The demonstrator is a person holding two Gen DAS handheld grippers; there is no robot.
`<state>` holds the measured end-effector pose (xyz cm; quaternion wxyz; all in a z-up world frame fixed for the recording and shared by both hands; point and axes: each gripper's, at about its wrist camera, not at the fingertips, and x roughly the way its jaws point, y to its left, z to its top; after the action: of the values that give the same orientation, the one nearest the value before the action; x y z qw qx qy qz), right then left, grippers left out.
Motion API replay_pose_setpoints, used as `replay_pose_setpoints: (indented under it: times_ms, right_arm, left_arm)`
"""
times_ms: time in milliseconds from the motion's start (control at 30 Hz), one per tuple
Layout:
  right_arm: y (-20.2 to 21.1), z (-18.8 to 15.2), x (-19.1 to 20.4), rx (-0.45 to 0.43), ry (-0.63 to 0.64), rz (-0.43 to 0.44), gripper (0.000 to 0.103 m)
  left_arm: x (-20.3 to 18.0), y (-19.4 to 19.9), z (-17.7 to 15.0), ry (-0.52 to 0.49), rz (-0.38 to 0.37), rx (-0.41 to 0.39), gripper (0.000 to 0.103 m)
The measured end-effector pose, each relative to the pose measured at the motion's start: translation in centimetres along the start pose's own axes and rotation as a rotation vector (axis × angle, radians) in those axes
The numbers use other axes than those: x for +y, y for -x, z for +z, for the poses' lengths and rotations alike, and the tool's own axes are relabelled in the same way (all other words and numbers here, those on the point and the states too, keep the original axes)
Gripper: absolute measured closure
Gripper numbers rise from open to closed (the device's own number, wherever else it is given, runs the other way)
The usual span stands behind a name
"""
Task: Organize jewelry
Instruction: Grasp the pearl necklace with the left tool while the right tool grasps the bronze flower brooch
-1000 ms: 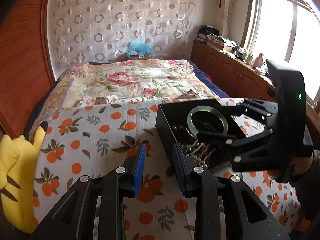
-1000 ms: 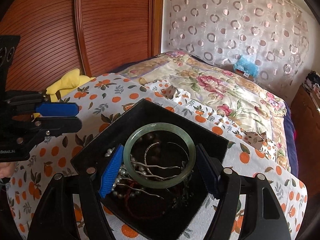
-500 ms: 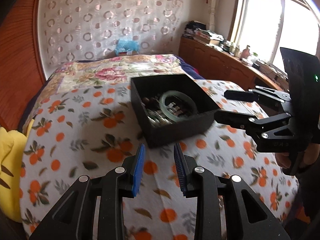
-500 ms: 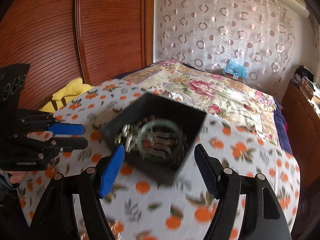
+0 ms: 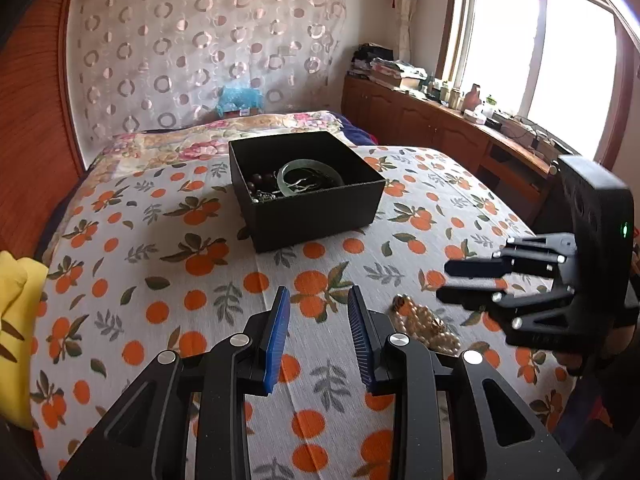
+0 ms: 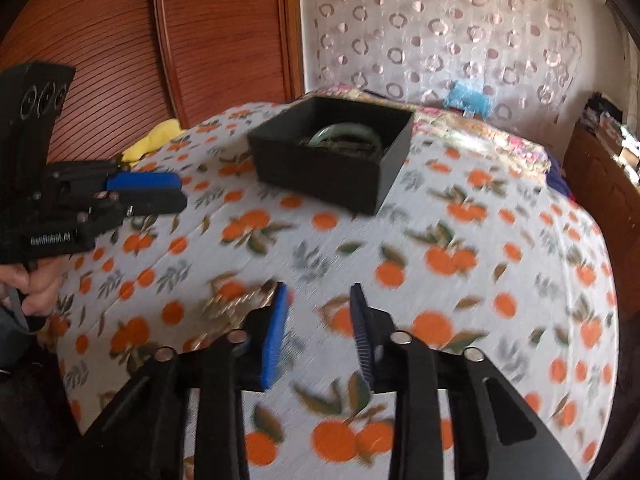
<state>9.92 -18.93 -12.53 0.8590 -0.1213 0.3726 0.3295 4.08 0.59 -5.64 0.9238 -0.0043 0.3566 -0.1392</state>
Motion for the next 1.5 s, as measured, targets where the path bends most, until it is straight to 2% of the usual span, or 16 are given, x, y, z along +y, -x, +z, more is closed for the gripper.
replay_pose_setpoints:
  times_ms: [400,500,567,1100,1233,1400,1500]
  right_arm:
    - [-0.9,-0.9,1.9,0.046,-0.021,0.04,0.078]
    - [-0.9,-0.9,1.9,0.053,-0.028,0.038,0.081]
    - [-0.8,-1.2,2.0,0.059,-0.02,0.032,0.087]
    - [1.3,-1.9,-1.0,0.014,-0.054,-0.046,0.087]
    - [1.5,-2.1,-1.4,0.008,-0.064,-0.049,0.087]
    - [1.5,-2.2,-1.3,0.002,-0.064,-0.046,0.087]
    - [1.6,-2.2,-1.1,0.003,-0.061,-0.044,0.087]
  left_arm:
    - [-0.7,-0.2,-1.2,0.002,-0.008,0.017,0.075]
    - [-1.0,-0.3,-1.2,-0.001,-0.014,0.022,0.075]
    - [-1.2,-0.4,-1.2,-0.007,-0.019,0.025,0.075]
    - [-4.6,-3.6,-1.3,-0.08,-0.091,0.101,0.075]
    - [-5.3,-4.5,-1.2,-0.103,-0.081,0.124,0.075]
    - [-5.4,-5.4,-1.0,-0.12,-0.056,0.146,0.081]
    - [-5.3,-5.8,-1.0,-0.127,-0.037,0.149,0.088]
